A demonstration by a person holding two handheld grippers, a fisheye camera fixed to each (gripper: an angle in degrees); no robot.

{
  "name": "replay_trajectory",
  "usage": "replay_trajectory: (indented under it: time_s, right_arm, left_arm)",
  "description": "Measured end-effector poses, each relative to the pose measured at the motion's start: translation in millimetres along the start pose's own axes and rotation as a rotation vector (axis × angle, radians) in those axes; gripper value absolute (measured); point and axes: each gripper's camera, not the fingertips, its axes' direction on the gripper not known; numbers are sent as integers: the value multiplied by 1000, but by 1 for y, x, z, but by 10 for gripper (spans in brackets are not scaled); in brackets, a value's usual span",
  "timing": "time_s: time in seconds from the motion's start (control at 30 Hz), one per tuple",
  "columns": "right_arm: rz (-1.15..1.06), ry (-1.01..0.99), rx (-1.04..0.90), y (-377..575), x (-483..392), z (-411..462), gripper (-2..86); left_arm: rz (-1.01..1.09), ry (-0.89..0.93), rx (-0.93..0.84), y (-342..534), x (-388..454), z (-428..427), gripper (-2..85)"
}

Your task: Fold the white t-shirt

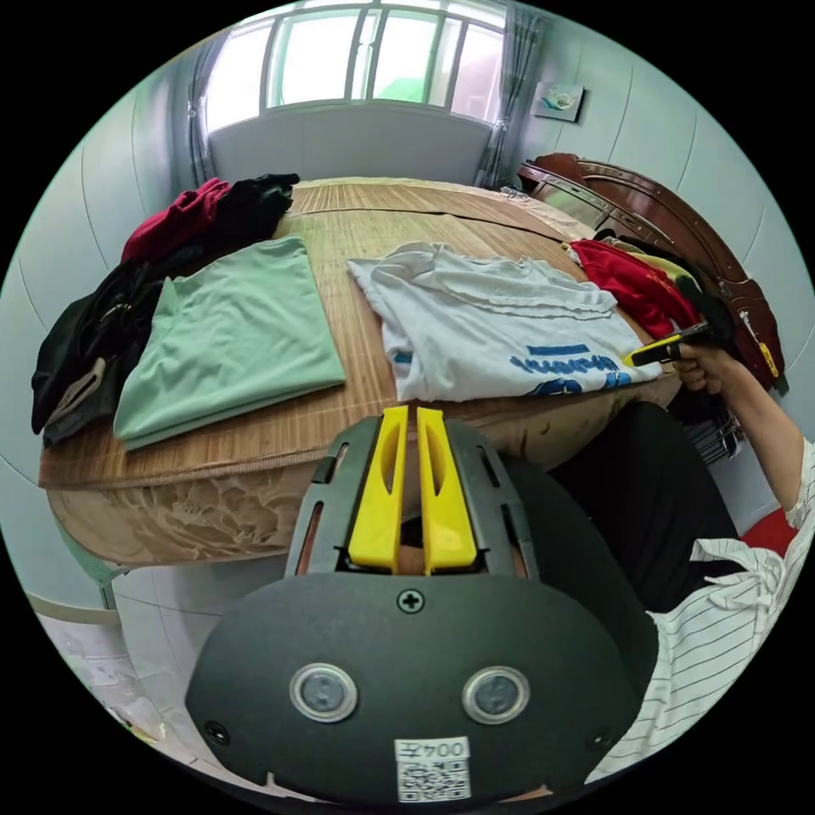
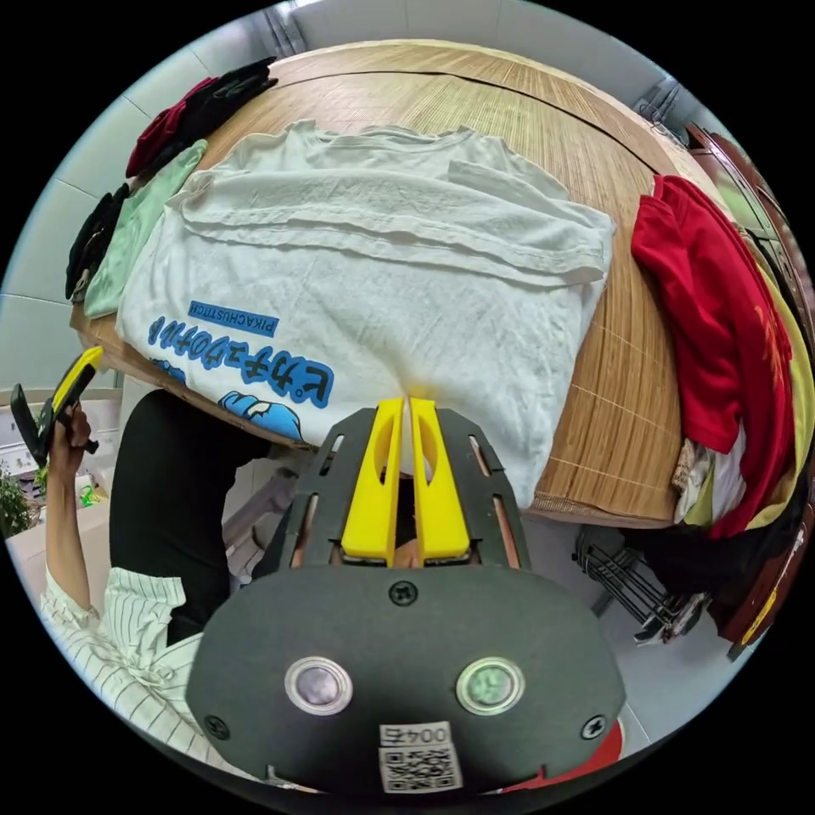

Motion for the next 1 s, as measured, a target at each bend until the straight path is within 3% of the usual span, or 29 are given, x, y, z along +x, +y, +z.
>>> replay_trajectory:
  time_s: [0.37, 0.7, 1.0]
  right_arm:
    - [-34, 25, -278, -68, -29, 114, 27]
    - [-4, -37, -301, -71, -23, 188, 11]
    - [-17, -42, -305, -60, -27, 241, 3]
  left_arm:
    - [268, -94, 44, -9, 15, 22, 17]
    - [355, -60, 49, -12, 16, 28, 20]
    - [308, -105, 24, -16, -13, 32, 15]
